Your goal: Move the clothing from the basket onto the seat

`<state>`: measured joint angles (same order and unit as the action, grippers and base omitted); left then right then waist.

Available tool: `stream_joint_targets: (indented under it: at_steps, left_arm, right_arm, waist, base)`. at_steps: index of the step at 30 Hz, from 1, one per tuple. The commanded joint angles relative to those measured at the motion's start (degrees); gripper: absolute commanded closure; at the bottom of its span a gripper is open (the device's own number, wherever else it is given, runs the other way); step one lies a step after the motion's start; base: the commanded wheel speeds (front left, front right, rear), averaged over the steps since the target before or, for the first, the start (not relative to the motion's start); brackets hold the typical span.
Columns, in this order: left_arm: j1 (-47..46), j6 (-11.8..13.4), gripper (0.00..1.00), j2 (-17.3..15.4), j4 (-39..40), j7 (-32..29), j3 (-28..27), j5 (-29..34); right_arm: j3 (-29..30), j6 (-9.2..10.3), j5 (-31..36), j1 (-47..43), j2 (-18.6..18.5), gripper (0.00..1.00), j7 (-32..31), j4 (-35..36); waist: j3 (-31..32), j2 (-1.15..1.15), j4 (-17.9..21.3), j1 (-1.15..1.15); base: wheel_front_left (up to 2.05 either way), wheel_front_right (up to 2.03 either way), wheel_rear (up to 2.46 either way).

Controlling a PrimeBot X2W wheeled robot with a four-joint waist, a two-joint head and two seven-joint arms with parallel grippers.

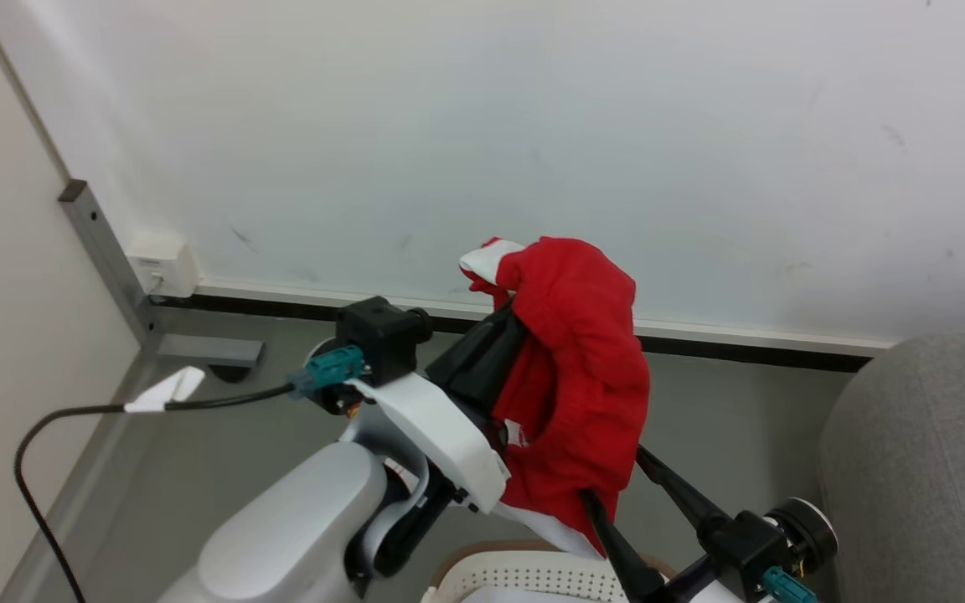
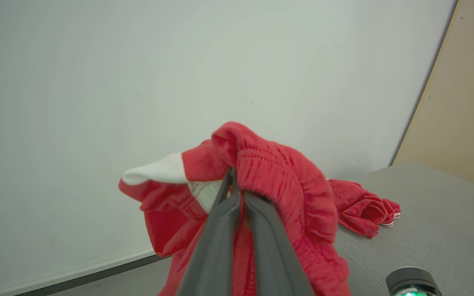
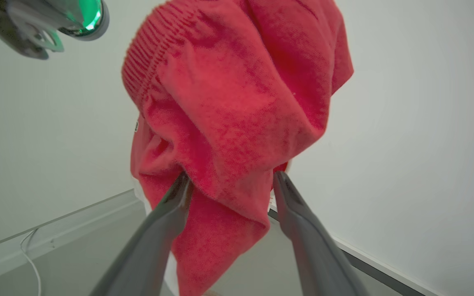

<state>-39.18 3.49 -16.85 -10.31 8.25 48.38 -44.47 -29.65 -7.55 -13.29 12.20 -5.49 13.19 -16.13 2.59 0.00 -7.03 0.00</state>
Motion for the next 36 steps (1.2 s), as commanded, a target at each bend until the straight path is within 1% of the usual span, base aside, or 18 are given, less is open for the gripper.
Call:
stream_joint_targets:
  at_steps: [1, 7, 8, 12, 14, 15, 16, 17, 23, 28, 30, 32, 33, 34, 35, 36]
  left_arm:
    - [0.32, -0.37, 1.0, 0.4, 0.26, -0.39, 0.77, -0.25]
    - [1.68, -1.51, 1.0, 3.12, 0.56, -1.73, 4.48, 0.02]
    - [1.68, -1.51, 1.0, 3.12, 0.56, -1.73, 4.48, 0.02]
    - [2.35, -2.15, 1.0, 4.79, 0.95, -2.84, 6.96, 0.35]
    - [2.82, -2.27, 1.0, 5.01, 0.97, -3.31, 7.72, 0.23]
    - [3.06, -2.27, 1.0, 4.98, 0.9, -3.51, 8.05, 0.2]
    - [3.28, -2.18, 1.0, 4.9, 0.77, -3.49, 8.21, 0.13]
    - [3.41, -2.06, 1.0, 4.79, 0.65, -3.49, 8.34, 0.11]
    - [3.87, -1.59, 1.0, 3.85, 0.45, -3.12, 7.88, -0.36]
    - [4.56, -0.91, 1.0, 2.63, 0.0, -2.31, 6.89, -0.76]
    - [4.39, -0.37, 1.0, 1.71, -0.61, -1.93, 7.23, 0.8]
    - [5.29, -0.21, 1.0, 2.12, -0.76, -1.74, 7.13, 0.01]
    - [5.37, -0.08, 0.72, 2.04, -0.82, -1.38, 7.05, 0.14]
    - [5.57, 0.02, 0.35, 1.93, -0.81, -1.24, 7.08, 0.23]
    - [5.9, 0.01, 0.0, 1.84, -0.63, -0.89, 7.02, 0.12]
    - [6.1, 0.12, 0.0, 1.59, -0.38, -0.53, 7.03, 0.42]
  right_arm:
    - [-0.32, 0.13, 0.45, 1.52, 0.27, 0.0, 0.6, -1.78]
    - [-0.57, 0.13, -1.0, 5.57, 1.57, 0.0, 1.59, -8.89]
    - [-0.57, 0.13, -1.0, 5.57, 1.57, 0.0, 1.59, -8.89]
    - [0.88, 0.13, -3.44, 8.16, 2.21, 0.0, 2.03, -12.36]
    - [1.6, 0.13, -4.7, 9.24, 2.47, 0.0, 2.01, -12.12]
    - [1.65, 0.13, -5.29, 9.51, 2.55, 0.4, 2.03, -11.82]
    - [1.5, 0.13, -5.67, 9.74, 2.57, 0.71, 2.02, -11.52]
    - [1.26, 0.13, -5.95, 9.82, 2.56, 1.0, 2.01, -11.34]
    - [0.86, 0.13, -7.07, 9.2, 2.53, 1.0, 2.03, -10.54]
    - [1.86, 0.13, -8.86, 7.69, 2.55, 1.0, 2.03, -9.56]
    - [2.57, 0.13, -9.79, 7.03, 2.56, 1.0, 2.03, -8.9]
    - [3.49, 0.13, -10.46, 6.63, 2.55, 1.0, 2.04, -8.08]
    - [4.1, 0.13, -10.74, 6.38, 2.56, 1.0, 2.04, -7.62]
    - [4.91, 0.13, -11.07, 6.07, 2.45, 1.0, 2.04, -7.2]
    - [5.47, 0.13, -11.26, 5.9, 2.34, 1.0, 2.04, -6.72]
    - [6.1, 0.13, -11.39, 5.82, 2.18, 1.0, 2.04, -6.18]
  waist:
    - [0.71, 0.0, -1.69, 0.0]
    - [2.39, 0.0, -6.14, 0.0]
    - [2.39, 0.0, -6.14, 0.0]
    - [3.36, 0.0, -9.03, 0.0]
    - [3.69, 0.0, -10.05, 0.0]
    - [3.78, 0.0, -10.42, 0.0]
    - [3.83, 0.0, -10.67, 0.0]
    - [3.88, 0.0, -10.84, 0.0]
    - [3.57, 0.0, -10.88, 0.0]
    - [2.81, 0.0, -9.49, 0.0]
    - [2.41, 0.0, -8.87, 0.0]
    - [2.02, 0.0, -8.23, 0.0]
    - [1.85, 0.0, -7.82, 0.0]
    - [1.74, 0.0, -7.39, 0.0]
    - [1.63, 0.0, -6.87, 0.0]
    - [1.52, 0.0, -6.25, 0.0]
  base:
    - [0.0, 0.0, 0.0]
    - [0.0, 0.0, 0.0]
    - [0.0, 0.0, 0.0]
    - [0.0, 0.0, 0.0]
    - [0.0, 0.0, 0.0]
    - [0.0, 0.0, 0.0]
    - [0.0, 0.0, 0.0]
    - [0.0, 0.0, 0.0]
    - [0.0, 0.0, 0.0]
    - [0.0, 0.0, 0.0]
    - [0.0, 0.0, 0.0]
    - [0.0, 0.0, 0.0]
    - [0.0, 0.0, 0.0]
    - [0.0, 0.0, 0.0]
    - [0.0, 0.0, 0.0]
    - [0.0, 0.0, 0.0]
